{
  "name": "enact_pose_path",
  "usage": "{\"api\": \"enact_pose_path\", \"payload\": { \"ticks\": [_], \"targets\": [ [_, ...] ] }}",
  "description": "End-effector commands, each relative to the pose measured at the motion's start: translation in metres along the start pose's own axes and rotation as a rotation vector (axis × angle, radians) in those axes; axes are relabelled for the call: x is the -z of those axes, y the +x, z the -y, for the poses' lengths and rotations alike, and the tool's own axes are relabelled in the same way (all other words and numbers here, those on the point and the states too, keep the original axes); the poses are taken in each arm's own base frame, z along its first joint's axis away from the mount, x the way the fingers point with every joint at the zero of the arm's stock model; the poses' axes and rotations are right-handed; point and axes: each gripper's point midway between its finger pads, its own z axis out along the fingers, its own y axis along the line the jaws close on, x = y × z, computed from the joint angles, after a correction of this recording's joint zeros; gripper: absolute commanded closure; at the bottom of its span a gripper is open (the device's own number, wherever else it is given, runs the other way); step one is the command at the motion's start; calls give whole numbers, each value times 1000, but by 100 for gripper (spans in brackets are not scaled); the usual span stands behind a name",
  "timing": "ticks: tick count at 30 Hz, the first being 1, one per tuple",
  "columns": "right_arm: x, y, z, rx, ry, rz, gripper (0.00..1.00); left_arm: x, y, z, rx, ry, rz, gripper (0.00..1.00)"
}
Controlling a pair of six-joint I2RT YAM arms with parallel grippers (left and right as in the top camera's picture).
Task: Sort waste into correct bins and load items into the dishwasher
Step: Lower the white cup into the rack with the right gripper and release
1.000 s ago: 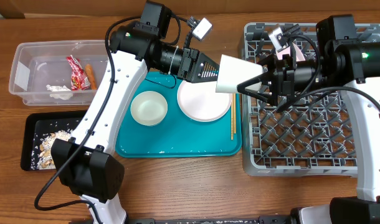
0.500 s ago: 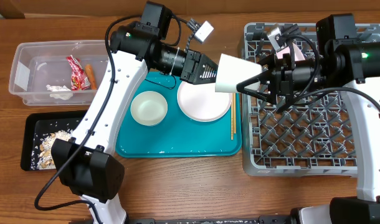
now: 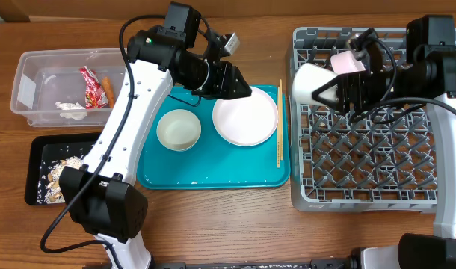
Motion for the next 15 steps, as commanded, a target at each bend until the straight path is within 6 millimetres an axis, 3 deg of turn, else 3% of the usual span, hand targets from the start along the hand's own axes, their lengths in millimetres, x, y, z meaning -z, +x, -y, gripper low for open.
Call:
{"api": "enact_pose_path", "payload": {
  "ticks": [1, 3, 8, 15],
  "targets": [
    [21, 7, 64, -254, 408, 14, 61, 8, -1, -17, 17, -132, 19, 61],
    [30, 10, 82, -326, 529, 31, 62, 9, 4, -23, 36, -163, 4, 61],
    [37, 17, 101, -408, 648, 27, 62, 12, 12, -35, 82, -234, -19, 61],
    [-6, 47, 133, -462, 650, -101, 62, 12, 16, -38, 92, -256, -32, 61]
  ]
}}
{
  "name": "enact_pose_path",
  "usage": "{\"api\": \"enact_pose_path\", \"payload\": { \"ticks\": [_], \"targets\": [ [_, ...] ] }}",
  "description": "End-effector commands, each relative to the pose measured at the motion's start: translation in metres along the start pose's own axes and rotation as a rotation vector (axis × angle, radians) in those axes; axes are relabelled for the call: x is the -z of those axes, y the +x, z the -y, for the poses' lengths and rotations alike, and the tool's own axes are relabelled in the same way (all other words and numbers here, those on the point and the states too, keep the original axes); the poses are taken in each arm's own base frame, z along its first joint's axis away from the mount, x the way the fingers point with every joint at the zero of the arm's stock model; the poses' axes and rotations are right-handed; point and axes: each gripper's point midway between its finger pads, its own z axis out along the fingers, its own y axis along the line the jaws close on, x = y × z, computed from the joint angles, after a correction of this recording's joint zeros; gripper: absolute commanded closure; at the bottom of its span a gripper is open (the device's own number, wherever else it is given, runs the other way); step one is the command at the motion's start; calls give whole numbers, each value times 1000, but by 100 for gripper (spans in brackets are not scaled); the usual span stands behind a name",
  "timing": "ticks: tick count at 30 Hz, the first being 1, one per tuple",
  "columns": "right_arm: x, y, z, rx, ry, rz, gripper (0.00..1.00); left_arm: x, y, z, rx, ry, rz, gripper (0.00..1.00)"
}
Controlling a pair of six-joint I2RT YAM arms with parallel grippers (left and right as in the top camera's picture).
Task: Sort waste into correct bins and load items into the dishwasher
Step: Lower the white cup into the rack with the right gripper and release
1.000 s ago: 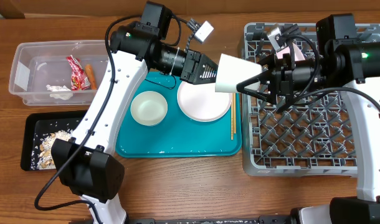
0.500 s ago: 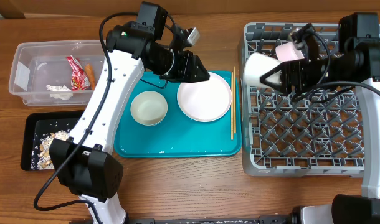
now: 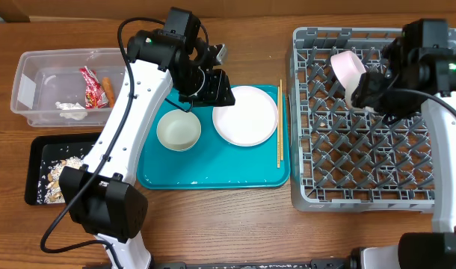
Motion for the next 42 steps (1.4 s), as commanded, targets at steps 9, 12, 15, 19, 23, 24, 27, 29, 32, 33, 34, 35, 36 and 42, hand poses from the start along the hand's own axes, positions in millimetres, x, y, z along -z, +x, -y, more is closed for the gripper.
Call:
{"api": "enact_pose_path", "payload": {
  "ticks": [9, 12, 15, 19, 23, 24, 27, 29, 32, 33, 34, 35, 36, 42],
  "targets": [
    [-88, 28, 19, -80, 49, -120, 61, 8, -1, 1, 3, -18, 16, 60],
    [-90, 26, 18, -81, 46, -113, 55, 8, -1, 1, 2, -18, 16, 60],
    [-90, 29, 15, -83, 31, -125, 55, 8, -1, 1, 2, -18, 16, 60],
    [-89, 37, 6, -86, -16, -162, 56, 7, -1, 1, 3, -18, 16, 60],
    [-90, 39, -3, -56, -20, -164, 56, 7, -1, 1, 3, -18, 16, 59],
    [-90, 40, -6, -45, -20, -164, 57, 8, -1, 1, 2, -18, 16, 59],
    [-90, 41, -10, -33, -22, -167, 56, 8, -1, 1, 3, -19, 16, 59],
    [-90, 44, -8, -32, -9, -177, 56, 7, 0, 0, 5, -19, 12, 59],
    [-89, 48, -1, -31, 31, -193, 56, 7, 0, -2, 6, -33, 12, 59],
    [-89, 49, -1, -32, 31, -194, 56, 8, 0, -3, 6, -40, 13, 59],
    [-89, 48, -1, -31, 30, -193, 56, 8, 0, -4, 6, -45, 14, 59],
    [-89, 47, -1, -31, 30, -189, 54, 8, 0, -4, 7, -44, 13, 59],
    [-89, 47, -1, -31, 29, -188, 41, 8, 1, -4, 7, -45, 12, 59],
    [-89, 48, -4, -32, 12, -193, 0, 8, 0, -4, 7, -45, 12, 58]
  ]
}}
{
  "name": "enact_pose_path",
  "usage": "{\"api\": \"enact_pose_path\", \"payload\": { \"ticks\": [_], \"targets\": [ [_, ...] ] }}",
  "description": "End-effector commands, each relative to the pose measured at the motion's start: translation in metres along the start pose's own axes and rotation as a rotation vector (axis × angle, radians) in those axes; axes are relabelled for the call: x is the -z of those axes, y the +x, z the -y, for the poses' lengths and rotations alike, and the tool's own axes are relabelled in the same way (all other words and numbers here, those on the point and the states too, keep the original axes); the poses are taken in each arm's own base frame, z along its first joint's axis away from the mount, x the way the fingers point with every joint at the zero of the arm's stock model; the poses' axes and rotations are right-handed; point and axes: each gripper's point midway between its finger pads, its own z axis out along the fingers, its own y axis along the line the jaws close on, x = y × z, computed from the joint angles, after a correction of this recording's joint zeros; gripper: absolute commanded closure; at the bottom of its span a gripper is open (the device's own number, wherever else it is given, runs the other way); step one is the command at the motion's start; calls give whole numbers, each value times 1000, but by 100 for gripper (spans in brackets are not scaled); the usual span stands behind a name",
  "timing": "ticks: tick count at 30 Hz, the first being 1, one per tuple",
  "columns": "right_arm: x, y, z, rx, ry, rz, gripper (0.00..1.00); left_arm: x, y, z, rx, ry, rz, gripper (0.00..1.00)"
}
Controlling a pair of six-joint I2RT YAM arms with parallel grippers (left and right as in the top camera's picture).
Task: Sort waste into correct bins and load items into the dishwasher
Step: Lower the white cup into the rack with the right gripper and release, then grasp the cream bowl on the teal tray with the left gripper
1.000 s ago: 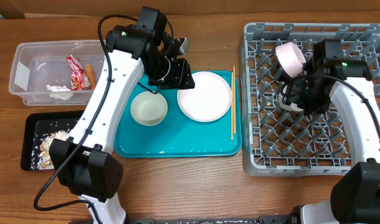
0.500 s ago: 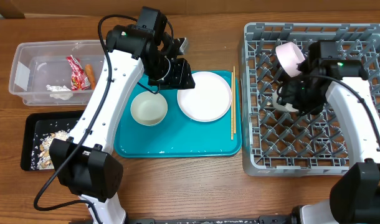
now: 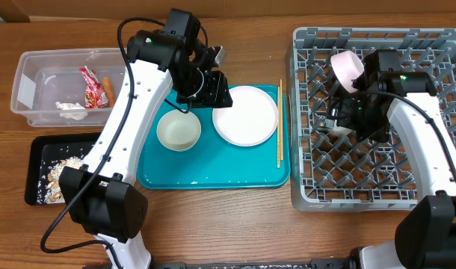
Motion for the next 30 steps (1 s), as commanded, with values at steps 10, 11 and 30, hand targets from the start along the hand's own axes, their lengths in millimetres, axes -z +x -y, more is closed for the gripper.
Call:
{"api": "enact_pose_path", "payload": {
  "ticks": [10, 11, 30],
  "targets": [
    [36, -16, -21, 17, -90, 49, 0, 10, -5, -25, 71, -163, 45, 56],
    [43, -15, -26, 36, -113, 45, 0, 12, -4, -32, 92, -204, 49, 56],
    [51, 13, -30, 57, -148, -68, 2, -12, 64, -171, 475, -677, -66, 51]
  ]
}}
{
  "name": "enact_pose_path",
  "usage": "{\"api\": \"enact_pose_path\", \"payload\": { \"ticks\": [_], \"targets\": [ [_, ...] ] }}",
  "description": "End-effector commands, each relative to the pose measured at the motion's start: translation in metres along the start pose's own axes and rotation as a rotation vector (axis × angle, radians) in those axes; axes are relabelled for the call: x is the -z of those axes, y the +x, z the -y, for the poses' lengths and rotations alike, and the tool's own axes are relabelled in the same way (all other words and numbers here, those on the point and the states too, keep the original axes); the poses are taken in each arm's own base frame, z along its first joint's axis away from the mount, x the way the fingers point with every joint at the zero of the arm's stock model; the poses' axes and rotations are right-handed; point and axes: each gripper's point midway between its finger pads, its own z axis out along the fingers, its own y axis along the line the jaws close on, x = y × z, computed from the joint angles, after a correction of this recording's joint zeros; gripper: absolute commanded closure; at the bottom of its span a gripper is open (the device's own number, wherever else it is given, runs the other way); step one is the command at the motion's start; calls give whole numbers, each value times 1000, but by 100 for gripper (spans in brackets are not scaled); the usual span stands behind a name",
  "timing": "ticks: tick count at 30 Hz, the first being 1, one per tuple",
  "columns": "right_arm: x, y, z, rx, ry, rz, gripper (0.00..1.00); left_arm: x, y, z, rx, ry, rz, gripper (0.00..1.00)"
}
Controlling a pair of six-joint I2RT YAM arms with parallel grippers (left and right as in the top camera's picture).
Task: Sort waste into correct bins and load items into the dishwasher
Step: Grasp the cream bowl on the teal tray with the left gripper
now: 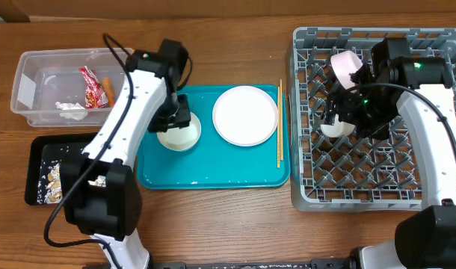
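On the teal tray [213, 175] lie a small white bowl [185, 136], a white plate [245, 115] and a pair of chopsticks [279, 123]. My left gripper [172, 119] is down at the bowl's left rim; its jaws are hidden under the wrist. A pink bowl [347, 66] stands on edge in the grey dish rack [362, 187]. My right gripper [342, 112] hangs low in the rack, right above a small white cup [334, 129]. Whether it still holds the cup does not show.
A clear plastic bin [34, 71] at the far left holds a red wrapper and scraps. In front of it a black tray [41, 149] carries food crumbs. Both arms' cables run over the tray's left side and the rack's right side.
My left gripper has moved from the tray's back edge, between bowl and plate, down to the bowl's left rim. The right gripper shifted slightly, and more of the white cup shows beneath it.
At first my right gripper carried a white cup over the rack's back left corner, and the left hovered behind the plate. The right arm then stood beside the pink bowl, later lower in the rack with the cup. The left stayed behind the tray, and now is at the bowl.
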Motion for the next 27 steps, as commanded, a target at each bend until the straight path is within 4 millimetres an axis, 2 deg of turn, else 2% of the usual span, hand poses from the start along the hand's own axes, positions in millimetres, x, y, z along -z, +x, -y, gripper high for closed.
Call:
{"api": "enact_pose_path", "payload": {
  "ticks": [1, 6, 13, 15, 16, 17, 21, 23, 25, 27],
  "targets": [
    [5, -4, -2, 15, -2, 19, 2, -19, 6, -17, 44, -42, -23, 51],
    [5, -3, -2, 15, -2, 15, 2, -44, 7, -24, 84, -25, -36, 51],
    [5, -3, -2, 15, -1, 16, 2, -76, 10, -25, 86, -27, -14, 49],
    [5, -3, -2, 15, -1, 17, 2, -85, 10, -24, 87, -20, 0, 51],
    [5, -3, -2, 15, -1, 17, 2, -86, 8, -23, 88, -17, 7, 64],
    [5, -3, -2, 15, -1, 17, 2, -86, 8, -23, 88, -16, 9, 96],
    [5, -5, 0, 15, 5, 27, 1, -79, 4, -22, 85, -9, 17, 96],
    [5, -11, 2, 20, 20, 48, 1, -65, -3, -19, 87, 4, 33, 96],
    [9, -17, 0, 33, 14, 76, 0, -39, -11, -16, 85, 19, 54, 96],
    [21, -23, -3, 45, 6, 108, 0, -2, -18, 2, 32, 102, 72, 96]
  ]
}}
